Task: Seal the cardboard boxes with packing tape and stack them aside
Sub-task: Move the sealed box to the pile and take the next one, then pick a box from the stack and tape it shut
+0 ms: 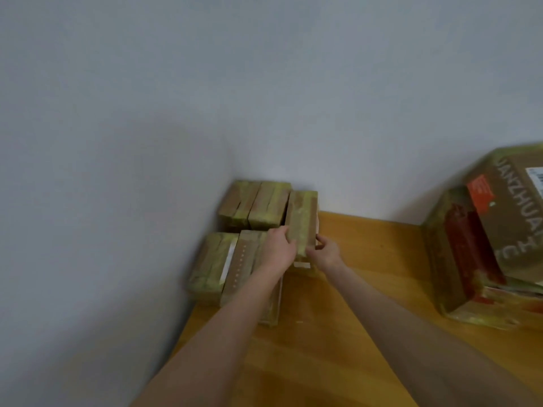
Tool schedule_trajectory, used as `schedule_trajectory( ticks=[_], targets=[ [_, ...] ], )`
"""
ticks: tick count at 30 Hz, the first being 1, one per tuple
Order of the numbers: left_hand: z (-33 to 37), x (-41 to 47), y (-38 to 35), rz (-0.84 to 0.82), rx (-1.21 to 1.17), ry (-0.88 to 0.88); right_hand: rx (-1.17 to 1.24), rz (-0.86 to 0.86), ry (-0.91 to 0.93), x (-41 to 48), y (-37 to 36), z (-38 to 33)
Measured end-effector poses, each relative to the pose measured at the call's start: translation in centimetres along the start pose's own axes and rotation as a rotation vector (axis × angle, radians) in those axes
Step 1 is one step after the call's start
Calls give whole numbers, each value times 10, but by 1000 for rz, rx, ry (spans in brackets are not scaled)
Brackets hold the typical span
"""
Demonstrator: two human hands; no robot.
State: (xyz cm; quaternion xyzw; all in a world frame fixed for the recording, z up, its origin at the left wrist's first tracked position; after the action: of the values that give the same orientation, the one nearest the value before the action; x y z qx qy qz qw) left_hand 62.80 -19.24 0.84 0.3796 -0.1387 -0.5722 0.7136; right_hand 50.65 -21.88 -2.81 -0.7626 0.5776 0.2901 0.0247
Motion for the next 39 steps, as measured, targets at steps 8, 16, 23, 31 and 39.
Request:
schedule_trajectory(
  ticks=[8, 16, 23, 31, 39],
  targets=[
    [-1, 5, -2, 9, 195, -25, -152, -12, 24, 4, 3, -8],
    [48, -7, -29, -90, 255, -105, -581, 180, 77, -31, 83, -18],
    [122, -39, -70, -92, 263, -214, -617, 286, 216, -82, 159, -20],
    [230, -109, -125, 45, 56, -277, -597, 362, 548, -163, 267, -15],
    [313, -184, -173, 224, -100, -276, -487, 418, 590, -223, 379, 41]
  ],
)
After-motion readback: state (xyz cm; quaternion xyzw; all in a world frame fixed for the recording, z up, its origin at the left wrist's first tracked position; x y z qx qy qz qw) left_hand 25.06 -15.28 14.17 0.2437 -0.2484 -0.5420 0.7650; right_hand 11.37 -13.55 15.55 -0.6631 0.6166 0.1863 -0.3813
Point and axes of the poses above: each hand's wrist, its own x-axis towards the middle knuckle, its own y-axis out of the back of the hand, z = x × y, the point moved 5 cm from there along x, towards the middle knuckle, and after that the axes turned 4 degrees about -z, right-handed, at the moved point
